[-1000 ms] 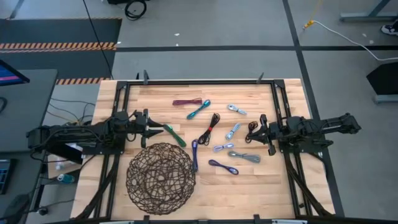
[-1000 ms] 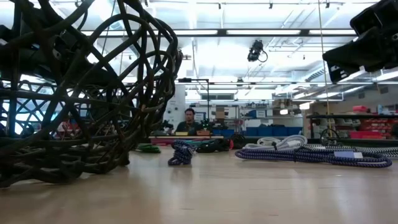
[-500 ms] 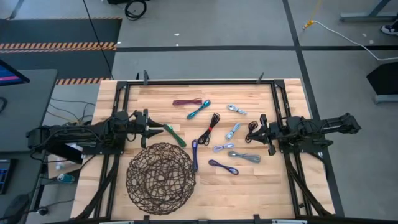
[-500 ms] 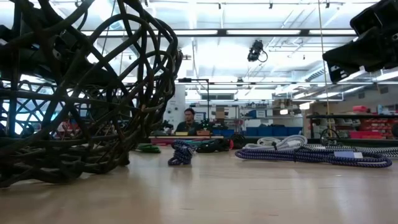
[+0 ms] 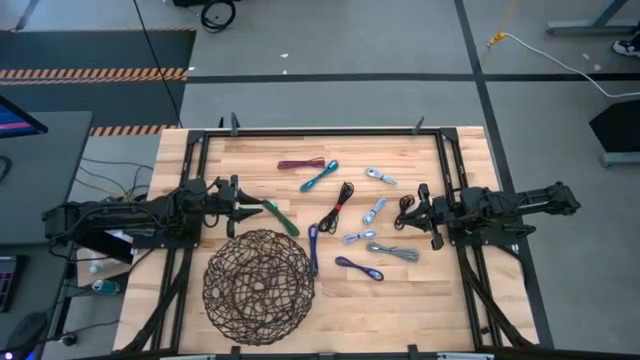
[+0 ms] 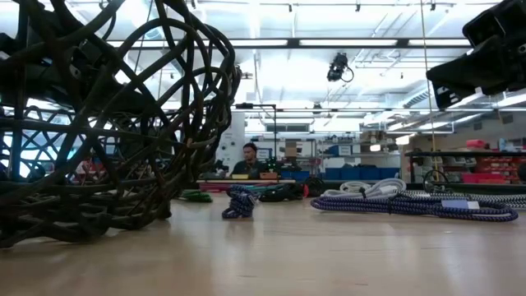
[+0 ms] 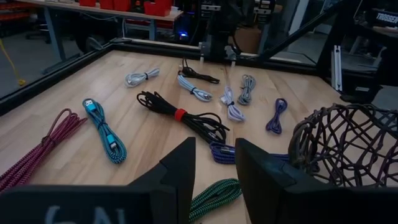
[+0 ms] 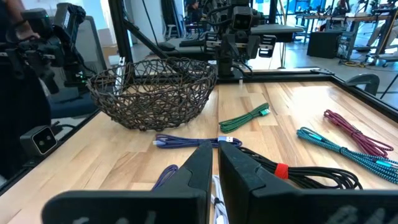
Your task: Pick and place USB-C Cables
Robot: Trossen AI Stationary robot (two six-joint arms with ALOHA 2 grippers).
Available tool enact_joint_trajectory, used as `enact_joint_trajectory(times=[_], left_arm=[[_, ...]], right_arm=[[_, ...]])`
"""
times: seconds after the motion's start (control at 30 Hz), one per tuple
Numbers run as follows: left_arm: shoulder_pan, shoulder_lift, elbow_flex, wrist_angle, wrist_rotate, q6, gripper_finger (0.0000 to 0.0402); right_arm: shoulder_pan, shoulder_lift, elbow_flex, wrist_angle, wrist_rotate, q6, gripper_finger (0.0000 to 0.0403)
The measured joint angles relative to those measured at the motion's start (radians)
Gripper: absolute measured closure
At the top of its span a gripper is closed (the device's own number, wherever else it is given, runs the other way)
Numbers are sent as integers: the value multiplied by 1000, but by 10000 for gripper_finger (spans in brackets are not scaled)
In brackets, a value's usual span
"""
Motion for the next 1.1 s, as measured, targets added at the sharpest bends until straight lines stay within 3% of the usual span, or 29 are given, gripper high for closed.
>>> enact_joint_trajectory(times=[0.67,0.87,1.1], left_arm=[[0,0,0,4,-29,-5,283],[-1,0,0,134,-112,-330,283],[-1,0,0,275,-158,-659,283]], right_arm=[[0,0,0,0,0,0,369],[0,0,0,80,0,10,369],[0,0,0,387,0,11,369]])
